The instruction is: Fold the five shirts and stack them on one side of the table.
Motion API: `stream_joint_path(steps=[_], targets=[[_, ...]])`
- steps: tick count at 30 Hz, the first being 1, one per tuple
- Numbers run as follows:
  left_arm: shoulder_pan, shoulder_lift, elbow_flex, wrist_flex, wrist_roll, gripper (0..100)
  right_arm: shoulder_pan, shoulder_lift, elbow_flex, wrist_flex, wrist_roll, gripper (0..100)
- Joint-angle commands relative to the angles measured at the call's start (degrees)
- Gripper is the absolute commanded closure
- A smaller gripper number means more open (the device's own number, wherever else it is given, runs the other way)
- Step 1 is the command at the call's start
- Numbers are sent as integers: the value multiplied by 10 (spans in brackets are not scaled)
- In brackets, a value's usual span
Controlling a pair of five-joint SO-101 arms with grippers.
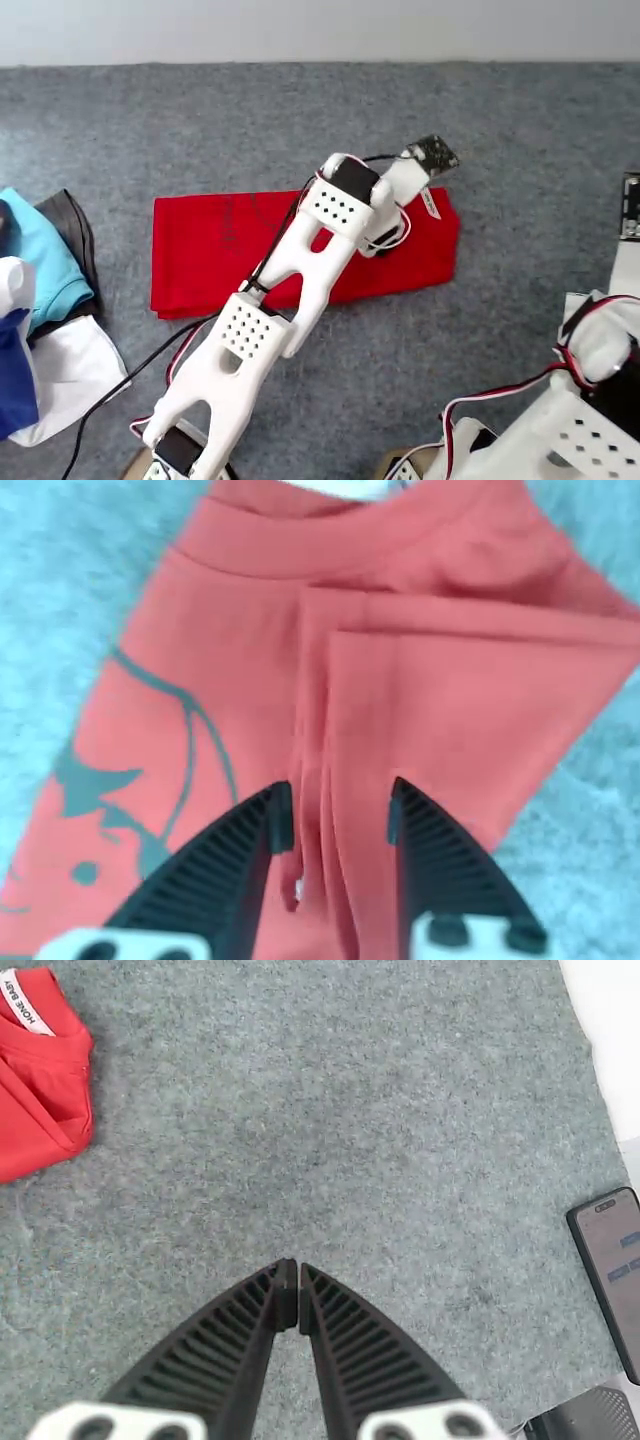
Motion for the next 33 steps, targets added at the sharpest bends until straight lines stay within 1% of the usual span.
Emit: stream_joint_path(steps=[1, 4, 9, 12, 15, 19, 26, 33], targets=[[-11, -95, 3, 15, 20, 837, 5, -4, 1, 22, -3, 989], [-11, -176, 100, 15, 25, 837, 5, -4, 1, 22, -3, 989], [-12, -293, 319, 6, 20, 837, 5, -4, 1, 22, -4, 989], [-27, -304, 400, -24, 20, 837, 5, -4, 1, 22, -5, 989], [-47, -286, 438, -62, 21, 836, 5, -4, 1, 22, -6, 989], [-69, -235, 440, -85, 21, 836, 5, -4, 1, 22, -6, 989], [-76, -169, 382, -83, 23, 836, 5, -4, 1, 22, -6, 989], [-76, -182, 272, 13, 25, 837, 5, -4, 1, 22, -6, 989]])
